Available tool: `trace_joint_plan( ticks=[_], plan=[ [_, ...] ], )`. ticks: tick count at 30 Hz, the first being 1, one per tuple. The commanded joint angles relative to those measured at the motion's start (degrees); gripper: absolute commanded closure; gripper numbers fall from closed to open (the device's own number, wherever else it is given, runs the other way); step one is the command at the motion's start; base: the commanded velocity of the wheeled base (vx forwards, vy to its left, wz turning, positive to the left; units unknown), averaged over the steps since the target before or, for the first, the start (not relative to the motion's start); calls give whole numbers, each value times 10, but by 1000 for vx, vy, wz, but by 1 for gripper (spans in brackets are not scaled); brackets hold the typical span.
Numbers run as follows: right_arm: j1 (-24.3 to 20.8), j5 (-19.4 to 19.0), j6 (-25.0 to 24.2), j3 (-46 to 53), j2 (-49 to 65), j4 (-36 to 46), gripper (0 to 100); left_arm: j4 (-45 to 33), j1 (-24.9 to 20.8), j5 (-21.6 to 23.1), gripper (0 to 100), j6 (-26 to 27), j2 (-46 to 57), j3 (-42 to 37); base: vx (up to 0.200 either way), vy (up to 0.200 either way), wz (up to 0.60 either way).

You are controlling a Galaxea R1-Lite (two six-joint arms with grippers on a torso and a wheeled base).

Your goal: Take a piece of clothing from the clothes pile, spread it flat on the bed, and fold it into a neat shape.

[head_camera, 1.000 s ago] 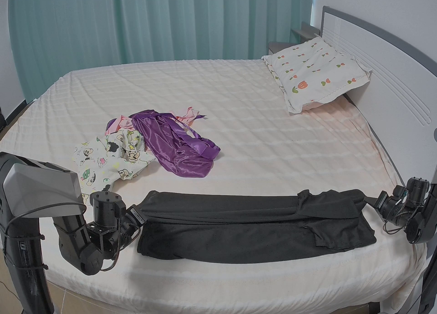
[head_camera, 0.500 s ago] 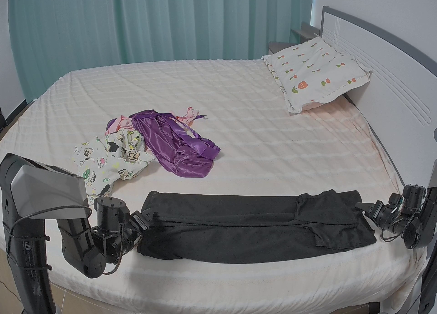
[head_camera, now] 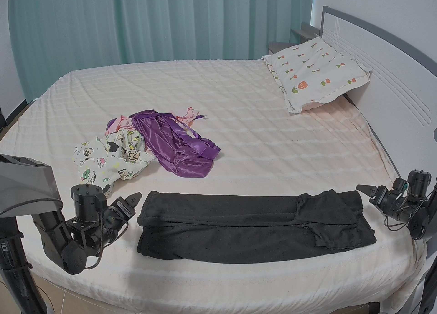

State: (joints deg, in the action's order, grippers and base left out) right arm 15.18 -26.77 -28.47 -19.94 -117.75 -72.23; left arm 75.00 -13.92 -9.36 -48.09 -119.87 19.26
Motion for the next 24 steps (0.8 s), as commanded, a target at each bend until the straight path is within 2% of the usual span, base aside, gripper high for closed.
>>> trace_joint_plan(
  ticks=[1,4,8,24],
  plan=[
    [-61,0,-17,-61,14,43,0,1,19,25,0,-29,48,3,0,0,0],
    [-94,16,-50,-101,-7,73,0,0,15,28,0,-55,39,15,0,0,0],
    [-113,26,-55,-110,-42,75,0,1,4,28,0,-100,8,29,0,0,0],
    [-107,28,-30,-116,-85,75,0,1,2,35,0,-128,-20,22,0,0,0]
  ],
)
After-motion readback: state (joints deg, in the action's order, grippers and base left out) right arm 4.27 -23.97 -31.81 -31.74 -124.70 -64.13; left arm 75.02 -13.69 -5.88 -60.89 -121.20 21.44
